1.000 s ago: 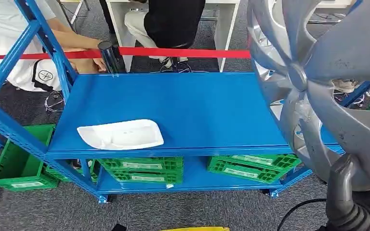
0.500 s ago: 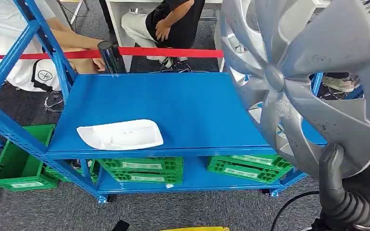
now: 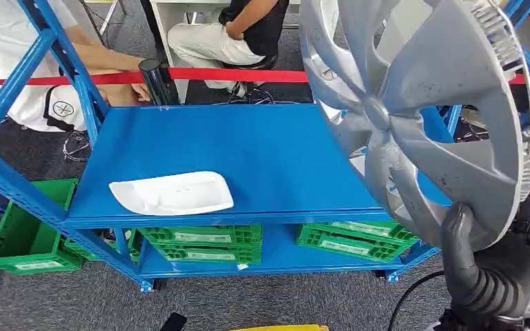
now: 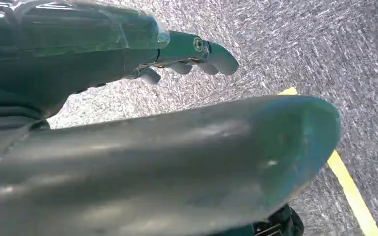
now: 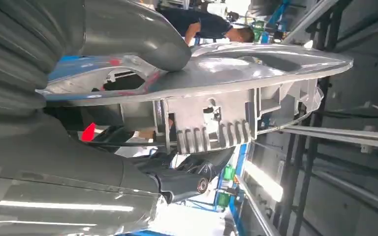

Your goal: Take the parts from the cabinet and place them on the table.

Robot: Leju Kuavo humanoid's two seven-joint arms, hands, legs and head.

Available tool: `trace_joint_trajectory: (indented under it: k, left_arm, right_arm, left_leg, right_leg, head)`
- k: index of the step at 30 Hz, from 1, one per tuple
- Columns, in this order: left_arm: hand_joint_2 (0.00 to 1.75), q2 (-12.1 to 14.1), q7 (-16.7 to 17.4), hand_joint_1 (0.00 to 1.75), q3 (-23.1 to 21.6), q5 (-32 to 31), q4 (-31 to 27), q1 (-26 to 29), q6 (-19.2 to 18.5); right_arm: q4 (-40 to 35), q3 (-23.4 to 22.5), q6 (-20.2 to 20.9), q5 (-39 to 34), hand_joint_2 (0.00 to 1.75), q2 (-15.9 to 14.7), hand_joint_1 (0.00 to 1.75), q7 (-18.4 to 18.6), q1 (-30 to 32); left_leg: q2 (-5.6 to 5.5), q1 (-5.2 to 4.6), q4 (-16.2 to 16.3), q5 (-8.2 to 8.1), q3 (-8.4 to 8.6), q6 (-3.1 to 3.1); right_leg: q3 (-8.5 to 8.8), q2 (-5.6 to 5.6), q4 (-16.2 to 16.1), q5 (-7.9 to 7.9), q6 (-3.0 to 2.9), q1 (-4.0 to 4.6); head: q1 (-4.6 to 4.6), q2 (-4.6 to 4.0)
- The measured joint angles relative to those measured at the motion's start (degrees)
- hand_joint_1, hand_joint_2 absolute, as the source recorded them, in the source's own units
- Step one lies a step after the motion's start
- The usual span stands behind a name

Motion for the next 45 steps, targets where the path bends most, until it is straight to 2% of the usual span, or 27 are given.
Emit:
trace_joint_trajectory:
  k: [7,13,15,16,17,19,20,21,22,24,25,26,29,30,31,32,33,34,35,36,37,38,40,41,42,44,45]
  left_arm:
    - [0.0,-0.04,0.39,0.0,0.0,0.0,0.0,0.0,0.02]
    - [0.0,-0.02,0.59,0.0,0.0,0.0,0.0,0.0,0.02]
    - [0.0,-0.02,0.66,0.0,0.0,-0.02,0.0,-0.01,0.02]
    - [0.0,-0.02,0.68,0.0,0.0,-0.07,0.0,-0.03,0.02]
    - [0.0,-0.04,0.68,0.0,0.0,-0.09,0.0,-0.07,0.02]
    - [0.0,-0.11,0.72,0.0,0.0,-0.09,0.0,-0.05,0.02]
    - [0.0,-0.11,0.76,0.0,0.0,-0.09,0.0,-0.04,0.02]
    - [0.0,-0.11,0.76,0.0,0.0,-0.09,0.0,-0.03,0.02]
    - [0.0,-0.11,0.83,0.0,0.0,-0.09,0.0,-0.04,0.02]
    - [0.0,-0.15,0.9,0.0,0.0,-0.13,-0.02,-0.08,0.0]
    - [0.0,-0.24,0.9,0.0,0.0,-0.17,-0.02,-0.07,0.0]
    - [0.0,-0.37,0.92,0.0,0.0,-0.17,-0.02,-0.17,0.0]
    - [0.0,-0.46,1.07,0.0,0.0,-0.35,-0.04,-0.18,-0.04]
    - [0.0,-0.5,1.07,0.0,0.0,-0.35,-0.04,-0.2,-0.02]
    - [0.0,-0.48,1.09,0.0,0.0,-0.35,-0.04,-0.2,0.0]
    - [0.0,-0.48,1.09,0.0,0.0,-0.35,-0.04,-0.21,0.0]
    - [0.0,-0.48,1.09,0.0,0.0,-0.35,-0.04,-0.22,0.0]
    - [0.0,-0.48,1.11,0.0,0.0,-0.35,-0.04,-0.21,0.0]
    - [0.0,-0.48,1.14,0.0,0.0,-0.35,-0.04,-0.17,0.0]
    - [0.0,-0.5,1.18,0.0,0.0,-0.35,-0.04,-0.17,0.0]
    - [0.0,-0.5,1.25,0.0,0.0,-0.35,-0.04,-0.17,0.0]
    - [0.0,-0.48,1.25,0.0,0.0,-0.35,-0.04,-0.18,0.0]
    - [0.0,-0.39,1.25,0.0,0.0,-0.35,-0.04,-0.27,0.0]
    - [0.0,-0.42,1.27,0.0,0.0,-0.42,-0.09,-0.44,0.0]
    - [0.0,-0.42,1.27,0.0,0.0,-0.44,-0.11,-0.44,0.0]
    - [0.0,-0.42,1.38,0.0,0.0,-0.5,-0.11,-0.39,0.0]
    - [0.0,-0.37,1.44,0.0,0.0,-0.5,-0.11,-0.42,0.02]
  right_arm:
    - [0.0,0.76,0.04,0.0,1.75,-0.13,1.75,0.0,-0.05]
    - [0.0,1.29,0.04,0.0,1.75,-0.15,1.75,0.02,-0.18]
    - [0.0,1.46,0.04,0.02,1.75,-0.15,1.75,0.04,-0.33]
    - [0.0,1.53,0.04,0.02,1.75,-0.17,1.75,0.09,-0.34]
    - [0.0,1.55,0.04,0.04,1.75,-0.22,1.75,0.07,-0.43]
    - [0.0,1.73,0.04,0.04,1.75,-0.33,1.75,0.09,-0.49]
    - [0.04,1.86,0.04,0.04,1.75,-0.35,1.75,0.13,-0.45]
    - [0.2,1.9,0.04,0.02,1.75,-0.44,1.75,0.13,-0.43]
    - [0.31,1.92,0.04,0.02,1.75,-0.44,1.75,0.13,-0.45]
    - [0.33,1.92,0.02,0.04,1.75,-0.44,1.75,0.13,-0.47]
    - [0.33,1.92,0.02,0.07,1.75,-0.46,1.75,0.13,-0.54]
    - [0.37,1.92,0.0,0.04,1.75,-0.48,1.75,0.15,-0.65]
    - [0.48,1.94,0.0,0.07,1.75,-0.59,1.75,0.15,-0.81]
    - [0.46,1.92,0.0,0.09,1.75,-0.63,1.75,0.13,-0.92]
    - [0.48,1.94,0.0,0.09,1.75,-0.63,1.75,0.15,-0.96]
    - [0.46,1.99,0.0,0.11,1.75,-0.63,1.75,0.15,-0.98]
    - [0.48,1.99,0.0,0.11,1.75,-0.66,1.75,0.13,-1.02]
    - [0.5,2.01,-0.02,0.09,1.75,-0.68,1.75,0.15,-1.0]
    - [0.57,2.03,-0.04,0.09,1.75,-0.68,1.75,0.13,-1.01]
    - [0.63,2.08,-0.04,0.09,1.75,-0.68,1.75,0.15,-1.01]
    - [0.66,2.08,-0.07,0.09,1.75,-0.68,1.75,0.15,-1.01]
    - [0.68,2.08,-0.07,0.07,1.75,-0.68,1.75,0.18,-1.01]
    - [0.79,2.08,-0.07,0.07,1.75,-0.68,1.75,0.17,-1.05]
    - [0.76,2.08,-0.07,0.07,1.75,-0.68,1.75,0.18,-1.04]
    - [0.81,2.05,-0.07,0.04,1.75,-0.72,1.75,0.22,-1.18]
    - [0.81,2.08,-0.04,0.07,1.75,-0.72,1.75,0.22,-1.2]
    - [0.81,2.05,-0.04,0.04,1.75,-0.74,1.75,0.22,-1.24]
  left_leg:
    - [0.0,-0.21,0.08,-0.12,0.0,0.14]
    - [0.04,-0.76,0.12,-0.39,0.01,0.72]
    - [0.07,-0.38,-0.56,-0.1,0.33,1.2]
    - [0.11,-0.12,-0.9,0.04,0.68,1.42]
    - [0.17,-0.07,-0.9,-0.01,0.72,1.5]
    - [0.27,-0.15,-0.89,-0.11,0.74,1.64]
    - [0.34,-0.22,-0.82,-0.07,0.74,1.66]
    - [0.32,-0.26,-0.82,-0.08,0.84,1.65]
    - [0.25,-0.29,-0.82,-0.13,0.96,1.6]
    - [-0.1,-0.44,-0.81,-0.34,1.4,1.32]
    - [-0.22,-0.48,-0.82,-0.46,1.56,1.15]
    - [-0.28,-0.68,-0.82,-0.46,1.29,0.91]
    - [-0.32,-0.21,-0.95,0.08,1.11,-0.14]
    - [-0.33,-0.35,-0.95,0.1,1.1,-0.5]
    - [-0.29,-0.27,-0.29,-1.16,0.87,-0.93]
    - [-0.33,-0.22,1.5,-3.25,0.2,-1.26]
    - [-0.37,0.02,5.38,-6.05,-1.23,-1.56]
    - [-0.41,0.25,10.04,-8.61,-2.94,-1.85]
    - [-0.43,0.43,13.92,-10.31,-4.37,-2.13]
    - [-0.41,0.62,16.01,-10.71,-4.95,-2.35]
    - [-0.38,0.84,15.19,-9.56,-4.16,-2.59]
    - [-0.35,1.05,12.01,-7.45,-2.11,-2.82]
    - [-0.24,1.49,2.39,-3.45,3.88,-3.19]
    - [-0.41,1.3,-0.48,-4.58,5.66,-3.28]
    - [-0.63,1.17,-0.3,-3.77,5.22,-2.32]
    - [-0.64,0.96,-0.22,-3.62,4.67,-1.84]
    - [-0.62,0.91,-0.34,-3.24,4.48,-1.26]
  right_leg:
    - [0.0,0.0,-0.05,0.04,0.11,-0.18]
    - [0.04,0.0,-0.24,0.05,0.74,-0.68]
    - [0.26,0.05,-0.4,-0.13,1.24,-0.63]
    - [-0.08,0.17,0.78,-1.08,1.35,-0.57]
    - [-1.43,0.26,3.63,-2.9,1.41,-0.57]
    - [-6.31,0.36,13.1,-7.19,1.55,-0.57]
    - [-8.52,0.4,17.0,-8.27,1.55,-0.56]
    - [-9.42,0.4,18.27,-7.81,1.47,-0.58]
    - [-9.09,0.4,16.88,-5.82,1.25,-0.56]
    - [-5.59,0.45,8.1,0.48,0.5,-0.54]
    - [-3.67,0.68,3.17,2.64,-0.09,-0.41]
    - [-2.64,0.93,2.29,1.87,-0.49,-0.16]
    - [-2.73,0.84,1.31,2.06,-0.73,0.24]
    - [-2.66,0.77,0.61,2.27,-1.1,0.11]
    - [-2.51,0.29,-0.04,2.8,-1.61,-0.27]
    - [-2.64,0.31,-0.21,3.05,-2.0,-0.28]
    - [-2.91,0.27,-0.18,3.21,-2.18,-0.28]
    - [-3.2,0.15,-0.06,3.36,-2.2,-0.25]
    - [-3.57,0.08,0.09,3.5,-2.15,-0.25]
    - [-4.03,0.03,0.32,3.7,-2.11,-0.27]
    - [-4.45,0.02,0.59,3.83,-1.93,-0.37]
    - [-4.87,0.02,0.94,3.95,-1.75,-0.48]
    - [-5.54,0.06,1.79,4.03,-1.4,-0.74]
    - [-5.99,0.13,2.14,4.13,-0.9,-0.56]
    - [-6.15,0.17,2.31,4.37,-0.45,-0.53]
    - [-6.15,0.21,2.07,5.13,0.36,-0.67]
    - [-6.15,0.28,1.9,5.49,0.76,-0.75]
  head:
    - [0.0,0.0]
    - [0.0,0.0]
    - [-0.02,0.0]
    - [0.09,0.0]
    - [0.24,0.0]
    - [0.37,0.0]
    - [0.44,0.0]
    - [0.42,0.0]
    - [0.44,0.0]
    - [0.46,0.0]
    - [0.5,0.0]
    - [0.28,0.0]
    - [0.37,0.0]
    - [0.39,0.0]
    - [0.29,0.0]
    - [-0.04,0.0]
    - [-0.31,0.0]
    - [-0.44,0.0]
    - [-0.46,0.0]
    - [-0.54,0.0]
    - [-0.57,0.0]
    - [-0.59,0.0]
    - [-0.68,0.02]
    - [-1.01,0.0]
    - [-1.09,0.0]
    - [-0.94,0.0]
    - [-0.96,0.0]
